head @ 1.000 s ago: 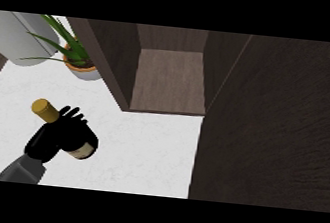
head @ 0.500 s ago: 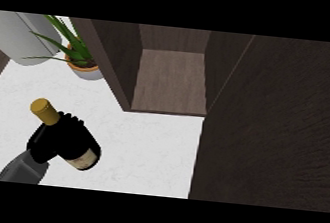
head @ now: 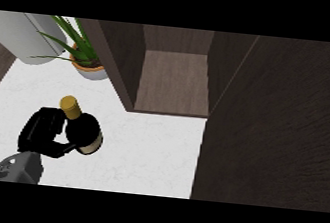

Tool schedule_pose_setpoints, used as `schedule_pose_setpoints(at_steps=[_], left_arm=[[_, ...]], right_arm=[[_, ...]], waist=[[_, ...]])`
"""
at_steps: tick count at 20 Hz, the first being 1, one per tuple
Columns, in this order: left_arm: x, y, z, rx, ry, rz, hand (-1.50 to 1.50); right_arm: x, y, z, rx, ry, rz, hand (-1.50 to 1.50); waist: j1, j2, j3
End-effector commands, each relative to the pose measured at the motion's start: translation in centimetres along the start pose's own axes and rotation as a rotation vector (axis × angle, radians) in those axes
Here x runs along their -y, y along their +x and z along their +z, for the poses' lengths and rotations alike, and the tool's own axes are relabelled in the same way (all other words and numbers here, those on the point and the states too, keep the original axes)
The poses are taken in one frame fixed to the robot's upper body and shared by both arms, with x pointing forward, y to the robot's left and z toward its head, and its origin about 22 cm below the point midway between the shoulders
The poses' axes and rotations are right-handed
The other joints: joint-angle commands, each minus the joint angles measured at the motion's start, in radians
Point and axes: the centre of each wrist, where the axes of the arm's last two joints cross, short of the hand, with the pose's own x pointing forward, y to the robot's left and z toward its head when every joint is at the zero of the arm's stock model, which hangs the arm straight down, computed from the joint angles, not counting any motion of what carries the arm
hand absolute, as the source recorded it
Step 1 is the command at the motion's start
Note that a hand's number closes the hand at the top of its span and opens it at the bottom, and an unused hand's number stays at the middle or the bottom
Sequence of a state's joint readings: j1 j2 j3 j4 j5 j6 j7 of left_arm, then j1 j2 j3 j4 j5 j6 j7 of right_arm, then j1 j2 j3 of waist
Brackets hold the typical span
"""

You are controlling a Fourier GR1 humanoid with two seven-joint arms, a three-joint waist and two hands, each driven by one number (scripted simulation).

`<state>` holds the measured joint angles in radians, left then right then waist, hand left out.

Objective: Pick up the wine, place it into the cabinet and close the cabinet

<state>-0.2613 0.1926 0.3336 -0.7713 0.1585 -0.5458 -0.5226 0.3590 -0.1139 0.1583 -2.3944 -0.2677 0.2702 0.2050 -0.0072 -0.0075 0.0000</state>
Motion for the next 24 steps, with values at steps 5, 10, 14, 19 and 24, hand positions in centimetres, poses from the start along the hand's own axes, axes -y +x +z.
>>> schedule_pose_setpoints(at_steps=[5,10,14,19,24], left_arm=[[5.5,-1.9,0.7,0.076,0.058,-0.364,1.5],[8.7,-1.0,-3.0,0.064,0.06,-0.36,1.5],[13.0,-0.1,-4.2,0.068,0.06,-0.364,1.5],[16.4,1.7,-6.3,0.028,0.041,-0.393,1.5],[19.9,1.2,-8.0,0.04,0.007,-0.507,1.5]], right_arm=[[-0.1,2.9,2.2,0.022,-0.003,0.004,-1.5],[0.0,3.5,2.6,0.021,0.022,0.015,-1.5],[-0.8,2.4,2.6,0.014,-0.014,-0.009,-1.5],[-0.9,4.1,2.2,0.013,0.01,-0.005,-1.5],[-0.6,3.2,2.5,0.028,0.001,0.014,-1.5]], waist=[[-0.003,0.0,0.002],[-0.005,0.006,0.0],[-0.008,0.003,0.0],[-0.004,0.004,0.0],[-0.02,0.004,0.0]])
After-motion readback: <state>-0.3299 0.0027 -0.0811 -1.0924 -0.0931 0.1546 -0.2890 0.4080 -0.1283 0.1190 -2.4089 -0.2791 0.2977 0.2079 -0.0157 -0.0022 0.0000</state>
